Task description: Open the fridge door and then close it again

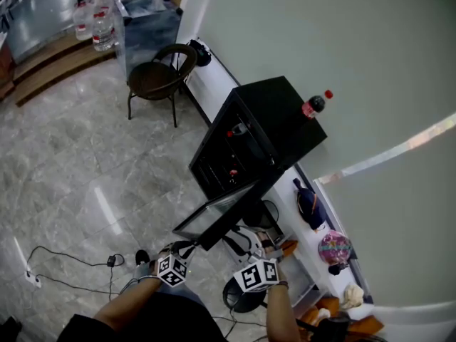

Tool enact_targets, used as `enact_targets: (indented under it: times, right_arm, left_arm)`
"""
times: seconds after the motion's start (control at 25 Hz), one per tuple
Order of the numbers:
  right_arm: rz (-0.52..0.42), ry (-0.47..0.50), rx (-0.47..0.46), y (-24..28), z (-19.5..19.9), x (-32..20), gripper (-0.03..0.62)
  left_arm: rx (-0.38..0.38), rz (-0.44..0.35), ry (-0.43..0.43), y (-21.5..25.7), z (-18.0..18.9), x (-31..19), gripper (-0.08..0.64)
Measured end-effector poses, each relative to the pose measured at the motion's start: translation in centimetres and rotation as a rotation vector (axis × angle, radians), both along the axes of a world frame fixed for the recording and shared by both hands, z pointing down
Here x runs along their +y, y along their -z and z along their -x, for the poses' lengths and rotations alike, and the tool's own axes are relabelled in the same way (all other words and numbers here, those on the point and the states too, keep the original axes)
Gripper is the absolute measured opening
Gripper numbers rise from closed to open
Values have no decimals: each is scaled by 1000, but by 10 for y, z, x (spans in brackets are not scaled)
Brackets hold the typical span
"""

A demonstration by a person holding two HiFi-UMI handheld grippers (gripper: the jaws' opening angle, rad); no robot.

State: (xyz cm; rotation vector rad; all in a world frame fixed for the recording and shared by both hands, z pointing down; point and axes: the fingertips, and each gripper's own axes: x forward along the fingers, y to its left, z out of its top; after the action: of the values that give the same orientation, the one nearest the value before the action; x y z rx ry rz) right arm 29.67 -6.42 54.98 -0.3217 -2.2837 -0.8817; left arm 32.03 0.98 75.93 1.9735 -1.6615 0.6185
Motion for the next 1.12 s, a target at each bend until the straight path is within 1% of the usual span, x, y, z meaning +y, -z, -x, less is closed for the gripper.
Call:
enact_targets:
  times: [0.28, 0.56, 0.72, 0.8, 0.92, 1.12]
  right_arm:
    - [8, 33, -12, 1, 7, -1, 170]
    - [22, 54, -14, 1, 26, 2, 176]
    - [32, 48, -21, 2, 43, 1, 176]
    - [35, 44, -23, 2, 53, 1, 176]
    - [39, 26, -25, 2, 71, -1, 178]
    - [49, -31, -33, 2, 102, -7, 179]
  left_arm:
    - [-15, 8, 20, 0, 7, -1, 41]
    - [-27, 11, 65, -5, 29, 0, 43]
    - [-29, 7, 89, -6, 52, -4, 43]
    - [-32, 7, 87, -7, 65, -5, 37]
    - [-36, 9, 67, -7, 87, -9, 38]
    - [-29, 17, 17, -7, 127, -17, 40]
